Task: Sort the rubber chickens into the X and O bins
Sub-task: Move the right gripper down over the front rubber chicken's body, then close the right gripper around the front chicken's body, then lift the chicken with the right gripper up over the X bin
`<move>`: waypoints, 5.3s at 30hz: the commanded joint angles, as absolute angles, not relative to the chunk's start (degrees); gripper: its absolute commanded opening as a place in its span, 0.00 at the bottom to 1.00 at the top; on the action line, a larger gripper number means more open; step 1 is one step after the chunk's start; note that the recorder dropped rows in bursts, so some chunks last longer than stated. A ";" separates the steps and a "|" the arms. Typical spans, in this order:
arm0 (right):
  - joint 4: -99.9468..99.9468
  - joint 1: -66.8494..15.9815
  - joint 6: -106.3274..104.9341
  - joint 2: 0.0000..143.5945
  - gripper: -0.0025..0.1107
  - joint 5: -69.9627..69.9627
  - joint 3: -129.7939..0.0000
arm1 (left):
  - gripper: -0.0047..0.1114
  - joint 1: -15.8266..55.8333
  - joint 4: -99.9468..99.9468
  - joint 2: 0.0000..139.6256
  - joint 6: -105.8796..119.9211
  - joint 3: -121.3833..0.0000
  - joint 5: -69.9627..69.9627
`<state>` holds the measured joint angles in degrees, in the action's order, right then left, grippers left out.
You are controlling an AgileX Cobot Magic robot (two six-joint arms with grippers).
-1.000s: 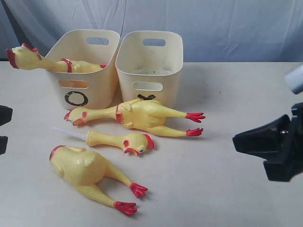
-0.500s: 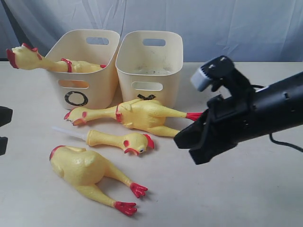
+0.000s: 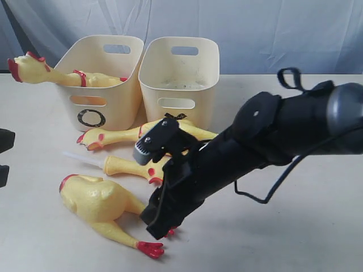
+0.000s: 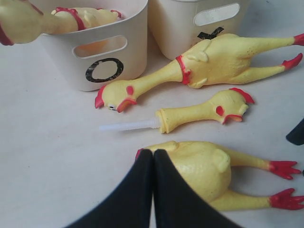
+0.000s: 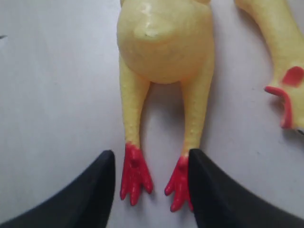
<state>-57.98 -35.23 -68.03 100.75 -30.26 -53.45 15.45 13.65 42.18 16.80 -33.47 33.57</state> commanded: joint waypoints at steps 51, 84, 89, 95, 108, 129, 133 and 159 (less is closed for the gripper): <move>-49.98 -48.05 -57.78 114.60 0.80 -7.21 -67.72 | 0.04 15.51 13.73 41.62 16.49 -33.12 33.78; -51.07 -48.05 -57.78 118.49 0.02 -5.82 -67.72 | 0.04 15.51 13.73 41.62 16.49 -33.12 33.78; -52.59 -48.05 -57.78 116.91 0.02 -7.30 -67.72 | 0.04 15.51 13.73 41.62 16.49 -33.12 33.78; -56.45 -48.05 -57.78 112.08 0.02 -8.72 -67.72 | 0.04 15.51 13.49 41.62 16.49 -33.12 33.78; -58.98 -48.05 -57.78 100.79 0.02 -3.90 -67.72 | 0.04 15.51 10.42 41.62 16.49 -33.12 33.82; -60.14 -45.96 -67.59 94.23 0.01 18.25 -67.61 | 0.04 15.51 10.52 41.62 16.49 -33.12 33.48; -60.92 -41.38 -67.48 94.23 0.01 14.20 -67.61 | 0.04 15.51 10.52 41.62 16.49 -33.12 33.48; -39.09 -25.88 -47.94 105.77 0.01 9.02 -81.31 | 0.04 15.51 13.64 41.62 16.49 -33.12 34.02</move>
